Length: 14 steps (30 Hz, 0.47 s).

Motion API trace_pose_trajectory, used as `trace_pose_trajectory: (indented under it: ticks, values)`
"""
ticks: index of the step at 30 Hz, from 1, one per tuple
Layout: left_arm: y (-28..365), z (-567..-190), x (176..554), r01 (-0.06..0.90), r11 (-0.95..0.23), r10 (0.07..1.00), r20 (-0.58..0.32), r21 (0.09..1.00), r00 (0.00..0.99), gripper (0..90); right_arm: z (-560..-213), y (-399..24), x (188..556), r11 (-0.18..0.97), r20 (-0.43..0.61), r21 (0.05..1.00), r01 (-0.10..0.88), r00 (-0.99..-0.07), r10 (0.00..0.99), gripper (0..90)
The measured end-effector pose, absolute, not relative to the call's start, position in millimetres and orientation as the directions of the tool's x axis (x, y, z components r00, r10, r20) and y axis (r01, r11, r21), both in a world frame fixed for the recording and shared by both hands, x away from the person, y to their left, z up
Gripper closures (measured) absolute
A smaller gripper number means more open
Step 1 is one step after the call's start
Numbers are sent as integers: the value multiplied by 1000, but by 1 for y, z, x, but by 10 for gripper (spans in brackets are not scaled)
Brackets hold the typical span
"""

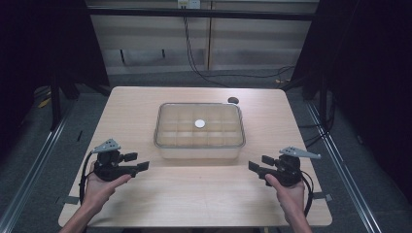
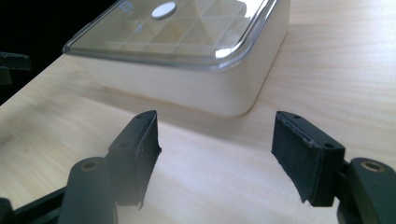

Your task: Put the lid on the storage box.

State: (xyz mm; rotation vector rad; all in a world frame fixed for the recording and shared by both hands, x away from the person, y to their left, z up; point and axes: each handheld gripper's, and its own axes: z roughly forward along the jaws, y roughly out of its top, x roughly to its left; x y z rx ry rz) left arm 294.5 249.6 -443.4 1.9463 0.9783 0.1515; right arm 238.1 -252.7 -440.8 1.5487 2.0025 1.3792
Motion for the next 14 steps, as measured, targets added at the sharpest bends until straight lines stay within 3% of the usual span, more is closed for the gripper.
trace_pose_trajectory:
  ticks: [14]
  values:
    - [265,-473,257,607,-328,703,-243,724,669,300,-460,-260,205,-4,308,779,627,-376,874,284]
